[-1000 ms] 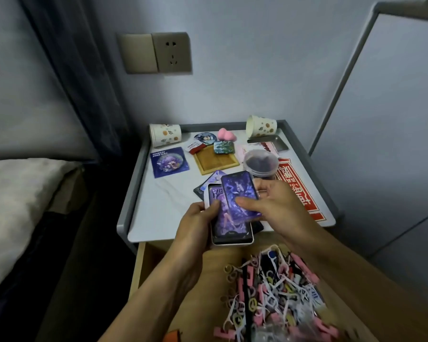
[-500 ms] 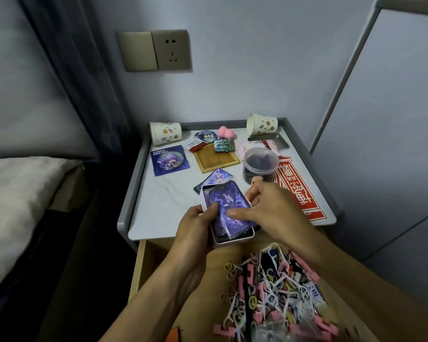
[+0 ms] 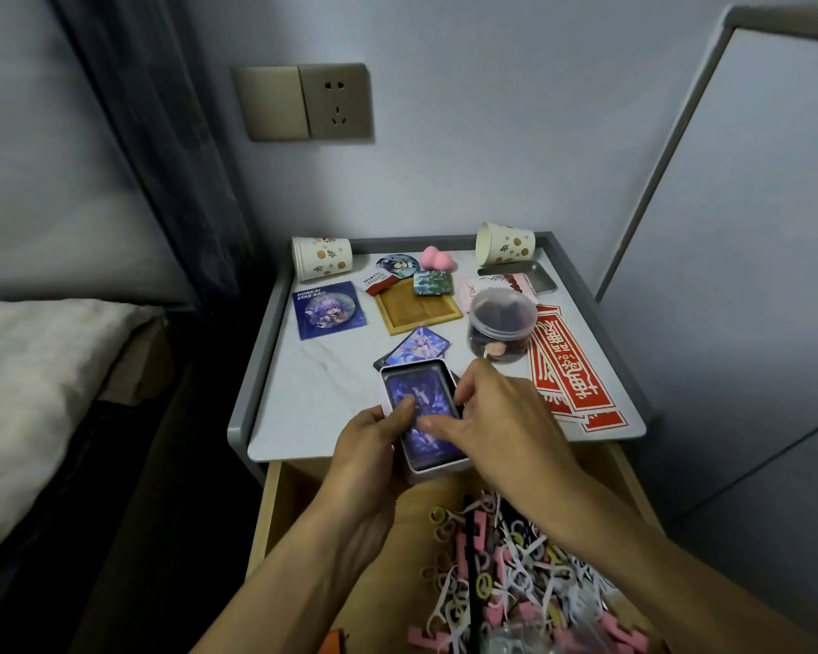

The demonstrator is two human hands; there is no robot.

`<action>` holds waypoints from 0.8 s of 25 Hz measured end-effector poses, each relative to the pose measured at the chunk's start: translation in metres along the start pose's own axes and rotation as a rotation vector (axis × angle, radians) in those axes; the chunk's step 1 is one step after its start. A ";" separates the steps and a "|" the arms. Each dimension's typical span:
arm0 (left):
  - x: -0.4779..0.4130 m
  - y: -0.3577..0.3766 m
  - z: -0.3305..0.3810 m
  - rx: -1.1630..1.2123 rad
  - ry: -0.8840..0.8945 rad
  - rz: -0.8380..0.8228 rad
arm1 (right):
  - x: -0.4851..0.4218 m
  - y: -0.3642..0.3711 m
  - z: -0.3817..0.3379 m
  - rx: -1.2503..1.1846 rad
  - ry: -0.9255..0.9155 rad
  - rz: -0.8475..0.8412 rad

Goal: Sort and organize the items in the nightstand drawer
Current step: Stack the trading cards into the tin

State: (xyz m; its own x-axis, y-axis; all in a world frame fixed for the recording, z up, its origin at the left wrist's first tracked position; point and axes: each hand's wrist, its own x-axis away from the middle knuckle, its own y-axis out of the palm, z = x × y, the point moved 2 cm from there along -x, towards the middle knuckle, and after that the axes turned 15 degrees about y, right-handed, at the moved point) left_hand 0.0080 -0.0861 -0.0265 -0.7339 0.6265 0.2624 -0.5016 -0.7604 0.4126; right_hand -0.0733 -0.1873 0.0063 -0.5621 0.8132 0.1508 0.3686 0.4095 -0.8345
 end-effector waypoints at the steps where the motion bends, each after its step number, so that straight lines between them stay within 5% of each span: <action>1: 0.000 0.000 0.000 0.014 -0.009 0.008 | 0.000 0.000 0.000 0.024 -0.035 0.032; 7: -0.009 -0.013 0.010 0.135 0.014 0.126 | -0.003 0.014 0.001 -0.207 -0.268 -0.115; 12: -0.011 -0.025 0.012 0.218 -0.053 0.214 | -0.001 0.028 -0.003 -0.248 -0.274 -0.194; 15: -0.021 -0.042 0.031 0.278 0.053 0.380 | -0.012 0.022 -0.001 -0.333 -0.184 -0.146; 20: -0.025 -0.071 0.070 0.330 0.217 0.486 | -0.097 0.042 -0.026 0.179 0.021 -0.039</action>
State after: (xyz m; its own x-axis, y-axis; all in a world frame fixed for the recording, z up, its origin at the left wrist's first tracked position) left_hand 0.0941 -0.0355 -0.0013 -0.9365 0.1464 0.3186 0.0556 -0.8352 0.5472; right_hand 0.0161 -0.2381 -0.0299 -0.5569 0.8074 0.1949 0.2076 0.3625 -0.9086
